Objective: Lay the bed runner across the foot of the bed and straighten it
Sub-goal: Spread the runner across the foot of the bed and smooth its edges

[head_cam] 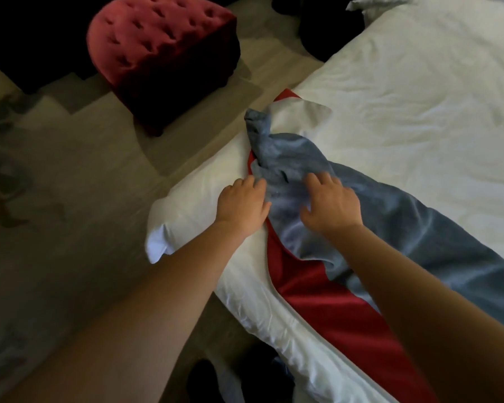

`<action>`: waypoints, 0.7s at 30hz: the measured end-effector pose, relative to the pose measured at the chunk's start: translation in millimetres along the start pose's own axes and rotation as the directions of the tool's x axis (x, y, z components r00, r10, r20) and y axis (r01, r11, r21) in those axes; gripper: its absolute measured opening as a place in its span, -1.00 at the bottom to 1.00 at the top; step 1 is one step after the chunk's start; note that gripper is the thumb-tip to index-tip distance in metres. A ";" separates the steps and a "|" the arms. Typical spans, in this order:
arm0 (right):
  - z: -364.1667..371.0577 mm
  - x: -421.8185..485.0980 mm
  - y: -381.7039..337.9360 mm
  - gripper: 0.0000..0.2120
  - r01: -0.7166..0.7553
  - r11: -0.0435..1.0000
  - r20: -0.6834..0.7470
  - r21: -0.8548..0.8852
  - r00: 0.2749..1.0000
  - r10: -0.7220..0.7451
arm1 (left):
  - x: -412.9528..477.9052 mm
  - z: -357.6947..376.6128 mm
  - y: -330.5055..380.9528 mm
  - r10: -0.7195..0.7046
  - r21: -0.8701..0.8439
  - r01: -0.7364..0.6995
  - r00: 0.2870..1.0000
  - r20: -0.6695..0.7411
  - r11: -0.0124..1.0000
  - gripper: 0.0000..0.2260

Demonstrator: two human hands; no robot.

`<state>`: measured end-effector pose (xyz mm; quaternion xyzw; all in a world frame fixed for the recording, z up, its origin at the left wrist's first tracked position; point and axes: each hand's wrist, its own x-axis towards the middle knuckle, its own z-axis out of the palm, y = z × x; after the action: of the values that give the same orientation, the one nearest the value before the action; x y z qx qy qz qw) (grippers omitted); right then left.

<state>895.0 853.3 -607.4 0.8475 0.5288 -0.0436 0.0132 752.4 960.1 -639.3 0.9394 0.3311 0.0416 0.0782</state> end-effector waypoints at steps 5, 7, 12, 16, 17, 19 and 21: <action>10.0 57.8 13.6 -0.49 0.026 0.997 0.014 0.071 1.000 -0.027 | 35.8 9.6 -0.7 -0.360 -0.232 0.363 0.931 0.059 0.902 -0.61; 18.9 75.9 18.7 -0.39 0.030 0.993 0.053 0.113 0.998 -0.036 | 50.1 17.5 0.7 -0.508 -0.360 0.518 0.852 0.130 0.776 -0.56; 47.1 97.0 32.7 -0.21 -0.068 0.976 0.255 0.209 0.967 0.013 | 70.1 42.7 17.0 -0.581 -0.585 0.613 0.766 0.274 0.531 -0.62; 66.5 98.8 55.3 -0.66 -0.048 0.988 0.314 0.150 0.950 -0.002 | 81.6 51.1 48.4 -0.542 -0.586 0.470 0.838 0.062 0.660 -0.68; 67.9 99.0 63.9 -0.76 -0.014 0.992 0.274 0.125 0.962 -0.021 | 86.9 51.7 57.4 -0.522 -0.586 0.431 0.853 0.016 0.686 -0.70; 64.0 101.0 87.7 -0.83 0.003 0.995 0.200 0.103 0.980 -0.023 | 99.2 51.1 76.9 -0.480 -0.585 0.364 0.876 -0.050 0.725 -0.75; 53.3 104.7 120.6 -0.85 -0.015 0.993 0.126 0.119 0.992 0.000 | 112.7 49.2 99.1 -0.419 -0.577 0.284 0.901 -0.113 0.766 -0.78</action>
<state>1045.8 890.2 -672.5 0.8444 0.5201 -0.1283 -0.0041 907.5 948.9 -667.5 0.7861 0.4831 0.2296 0.3097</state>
